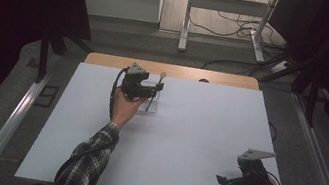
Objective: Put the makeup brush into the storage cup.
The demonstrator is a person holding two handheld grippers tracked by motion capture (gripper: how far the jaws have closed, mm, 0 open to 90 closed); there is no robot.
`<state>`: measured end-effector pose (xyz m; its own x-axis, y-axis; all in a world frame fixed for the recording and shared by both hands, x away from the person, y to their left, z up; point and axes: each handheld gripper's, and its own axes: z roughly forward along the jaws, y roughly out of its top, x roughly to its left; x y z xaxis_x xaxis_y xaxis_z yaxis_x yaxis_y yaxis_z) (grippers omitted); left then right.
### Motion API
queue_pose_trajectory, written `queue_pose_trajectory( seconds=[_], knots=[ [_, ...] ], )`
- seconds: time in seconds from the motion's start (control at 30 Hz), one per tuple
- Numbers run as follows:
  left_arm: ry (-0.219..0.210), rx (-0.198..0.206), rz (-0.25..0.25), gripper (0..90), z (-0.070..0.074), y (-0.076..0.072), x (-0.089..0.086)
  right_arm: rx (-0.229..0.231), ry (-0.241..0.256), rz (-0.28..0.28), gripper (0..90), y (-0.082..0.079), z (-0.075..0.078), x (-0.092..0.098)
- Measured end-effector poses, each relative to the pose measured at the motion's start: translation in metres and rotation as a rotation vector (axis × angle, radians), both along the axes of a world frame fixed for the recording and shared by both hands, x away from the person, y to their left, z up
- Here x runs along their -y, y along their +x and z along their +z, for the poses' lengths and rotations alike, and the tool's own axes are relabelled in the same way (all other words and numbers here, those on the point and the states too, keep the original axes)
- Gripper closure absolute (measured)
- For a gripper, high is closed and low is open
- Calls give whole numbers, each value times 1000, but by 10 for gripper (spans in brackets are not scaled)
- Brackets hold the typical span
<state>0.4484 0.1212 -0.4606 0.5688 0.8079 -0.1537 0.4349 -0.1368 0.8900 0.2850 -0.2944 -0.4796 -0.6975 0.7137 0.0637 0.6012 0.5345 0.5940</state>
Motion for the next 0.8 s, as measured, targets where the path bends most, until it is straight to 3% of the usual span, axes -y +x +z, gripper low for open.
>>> queue_pose_trajectory(
  seconds=[0.57,0.8],
  knots=[
    [55,-34,-54,102,7,-5,-1,-1,1,-2,6,0,0,0],
    [55,-57,-74,76,8,-7,-6,-2,1,-2,5,0,0,0]
  ],
)
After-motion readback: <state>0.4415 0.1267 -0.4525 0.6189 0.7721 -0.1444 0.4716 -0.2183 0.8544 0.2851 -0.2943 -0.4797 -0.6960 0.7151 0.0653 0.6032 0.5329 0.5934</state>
